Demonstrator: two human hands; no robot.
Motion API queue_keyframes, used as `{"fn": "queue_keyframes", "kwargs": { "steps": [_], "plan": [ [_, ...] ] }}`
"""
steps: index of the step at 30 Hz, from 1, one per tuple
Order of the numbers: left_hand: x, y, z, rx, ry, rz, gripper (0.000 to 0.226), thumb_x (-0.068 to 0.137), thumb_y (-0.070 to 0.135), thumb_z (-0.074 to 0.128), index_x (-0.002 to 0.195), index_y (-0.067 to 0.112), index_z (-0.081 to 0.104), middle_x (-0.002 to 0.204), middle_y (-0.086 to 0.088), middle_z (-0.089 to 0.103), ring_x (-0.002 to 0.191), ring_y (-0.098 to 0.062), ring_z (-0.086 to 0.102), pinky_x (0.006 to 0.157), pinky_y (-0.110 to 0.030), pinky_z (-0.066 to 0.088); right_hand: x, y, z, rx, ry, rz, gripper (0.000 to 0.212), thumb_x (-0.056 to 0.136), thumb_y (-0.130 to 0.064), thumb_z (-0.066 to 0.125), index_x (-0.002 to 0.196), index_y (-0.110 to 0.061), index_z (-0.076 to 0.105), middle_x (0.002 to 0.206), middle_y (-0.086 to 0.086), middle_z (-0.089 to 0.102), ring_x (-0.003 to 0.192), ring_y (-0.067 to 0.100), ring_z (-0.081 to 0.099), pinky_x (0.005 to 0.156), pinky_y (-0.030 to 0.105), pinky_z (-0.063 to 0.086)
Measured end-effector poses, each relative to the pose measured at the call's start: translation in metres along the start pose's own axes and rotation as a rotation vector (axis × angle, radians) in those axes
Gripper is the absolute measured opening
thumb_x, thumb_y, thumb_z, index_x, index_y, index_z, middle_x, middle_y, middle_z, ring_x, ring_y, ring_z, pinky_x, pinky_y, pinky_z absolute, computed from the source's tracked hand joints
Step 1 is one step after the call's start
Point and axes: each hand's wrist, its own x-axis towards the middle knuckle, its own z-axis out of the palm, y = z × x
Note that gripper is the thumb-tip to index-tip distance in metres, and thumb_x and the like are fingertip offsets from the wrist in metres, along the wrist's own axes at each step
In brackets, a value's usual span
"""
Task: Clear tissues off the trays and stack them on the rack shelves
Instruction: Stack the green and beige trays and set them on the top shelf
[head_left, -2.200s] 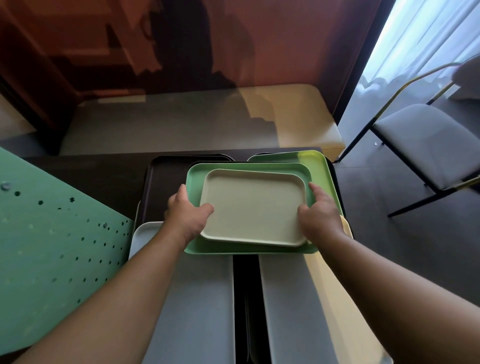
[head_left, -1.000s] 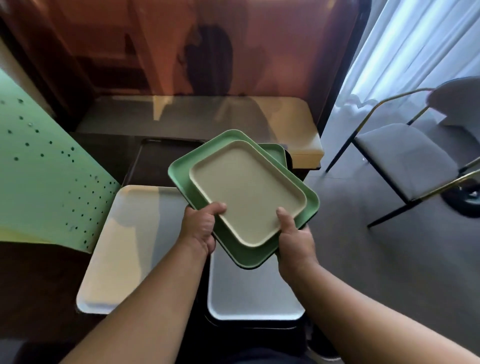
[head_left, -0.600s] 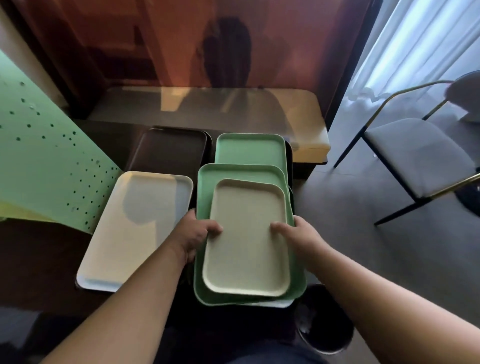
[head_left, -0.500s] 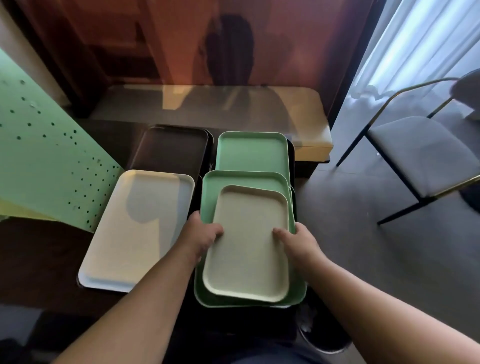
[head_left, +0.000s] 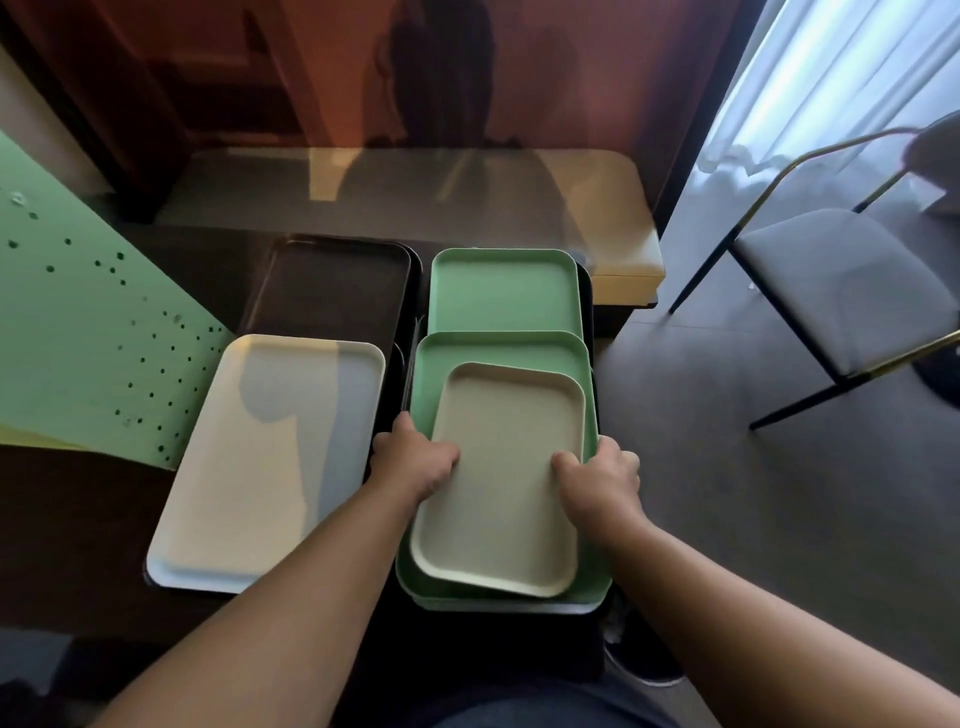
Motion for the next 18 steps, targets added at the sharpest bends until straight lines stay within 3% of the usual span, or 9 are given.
{"fn": "queue_keyframes", "kwargs": {
  "steps": [6, 12, 18],
  "plan": [
    [0.004, 0.004, 0.002, 0.149, 0.018, 0.031, 0.077, 0.085, 0.034, 0.061, 0.155, 0.022, 0.031, 0.148, -0.015, 0.035, 0.135, -0.038, 0.042, 0.109, -0.041, 0.040, 0.003, -0.004, 0.003, -0.075, 0.015, 0.021, 0.062, 0.099, -0.034, 0.048, 0.153, -0.007, 0.034, 0.153, 0.019, 0.036, 0.142, 0.039, 0.031, 0.116, 0.047, 0.033],
    [0.008, 0.001, 0.006, 0.125, -0.029, 0.033, 0.088, 0.088, 0.032, 0.060, 0.163, 0.025, 0.013, 0.158, -0.016, 0.030, 0.139, -0.039, 0.041, 0.114, -0.043, 0.038, 0.009, -0.011, -0.003, -0.184, 0.015, 0.060, 0.058, 0.099, -0.036, 0.046, 0.149, -0.009, 0.039, 0.151, 0.019, 0.041, 0.141, 0.040, 0.035, 0.112, 0.046, 0.035],
    [0.009, 0.003, 0.005, 0.079, -0.043, 0.032, 0.085, 0.083, 0.033, 0.059, 0.159, 0.021, 0.023, 0.152, -0.017, 0.039, 0.132, -0.041, 0.047, 0.111, -0.048, 0.042, 0.010, -0.013, 0.000, -0.209, 0.013, 0.088, 0.055, 0.098, -0.037, 0.046, 0.146, -0.011, 0.040, 0.150, 0.017, 0.043, 0.141, 0.039, 0.034, 0.110, 0.046, 0.036]
  ]
}}
